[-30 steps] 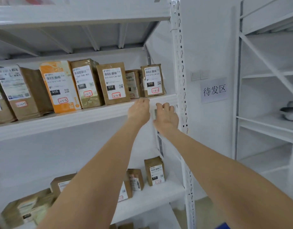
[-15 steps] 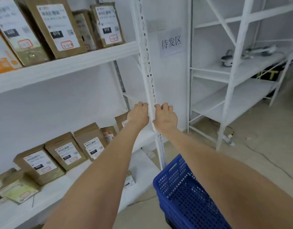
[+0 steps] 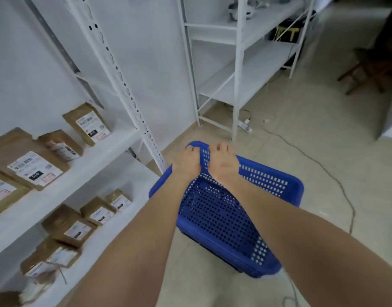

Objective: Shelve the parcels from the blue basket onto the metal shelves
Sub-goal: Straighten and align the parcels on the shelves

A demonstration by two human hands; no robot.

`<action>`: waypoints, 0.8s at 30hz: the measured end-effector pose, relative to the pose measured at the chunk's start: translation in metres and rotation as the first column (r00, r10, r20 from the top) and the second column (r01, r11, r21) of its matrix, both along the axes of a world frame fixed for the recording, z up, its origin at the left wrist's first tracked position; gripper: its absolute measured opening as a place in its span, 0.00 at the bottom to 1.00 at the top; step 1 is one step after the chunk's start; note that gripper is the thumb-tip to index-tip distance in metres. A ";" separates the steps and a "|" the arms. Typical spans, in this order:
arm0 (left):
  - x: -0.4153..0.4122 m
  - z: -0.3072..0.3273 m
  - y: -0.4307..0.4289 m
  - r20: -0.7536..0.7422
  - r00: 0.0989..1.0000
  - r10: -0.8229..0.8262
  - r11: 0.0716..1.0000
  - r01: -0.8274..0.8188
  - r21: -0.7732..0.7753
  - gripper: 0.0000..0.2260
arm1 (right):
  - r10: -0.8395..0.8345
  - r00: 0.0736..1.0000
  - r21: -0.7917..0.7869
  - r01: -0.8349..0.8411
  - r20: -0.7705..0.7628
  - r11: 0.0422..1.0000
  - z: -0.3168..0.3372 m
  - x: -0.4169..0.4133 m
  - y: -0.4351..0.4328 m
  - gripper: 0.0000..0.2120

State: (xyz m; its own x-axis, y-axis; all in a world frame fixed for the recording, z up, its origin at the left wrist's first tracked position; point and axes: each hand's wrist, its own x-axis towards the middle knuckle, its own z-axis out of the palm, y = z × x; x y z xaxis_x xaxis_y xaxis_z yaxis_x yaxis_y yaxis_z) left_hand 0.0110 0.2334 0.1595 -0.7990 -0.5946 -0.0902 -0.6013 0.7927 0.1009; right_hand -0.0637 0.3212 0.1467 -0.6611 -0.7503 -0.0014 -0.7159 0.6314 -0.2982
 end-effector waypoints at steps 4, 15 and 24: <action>-0.027 -0.047 0.042 0.047 0.998 -0.038 0.998 0.036 0.050 0.19 | -0.078 0.996 0.088 0.073 0.053 0.993 -0.042 -0.030 0.050 0.20; -0.059 -0.113 0.101 0.213 0.976 -0.039 0.993 0.015 0.114 0.20 | -0.142 0.983 0.217 0.115 0.112 0.969 -0.097 -0.066 0.113 0.22; -0.005 -0.070 0.087 0.209 0.969 0.131 0.987 -0.148 0.065 0.17 | 0.001 0.992 0.168 -0.023 0.124 0.985 -0.058 -0.025 0.082 0.23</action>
State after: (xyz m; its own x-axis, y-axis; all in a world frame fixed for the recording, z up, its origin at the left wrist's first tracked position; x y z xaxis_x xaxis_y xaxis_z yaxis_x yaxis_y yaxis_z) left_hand 0.0057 0.3207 0.0895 -0.6687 -0.6834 -0.2931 -0.7197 0.6938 0.0243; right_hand -0.0887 0.4030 0.0885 -0.6388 -0.7401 -0.2100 -0.6881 0.6718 -0.2743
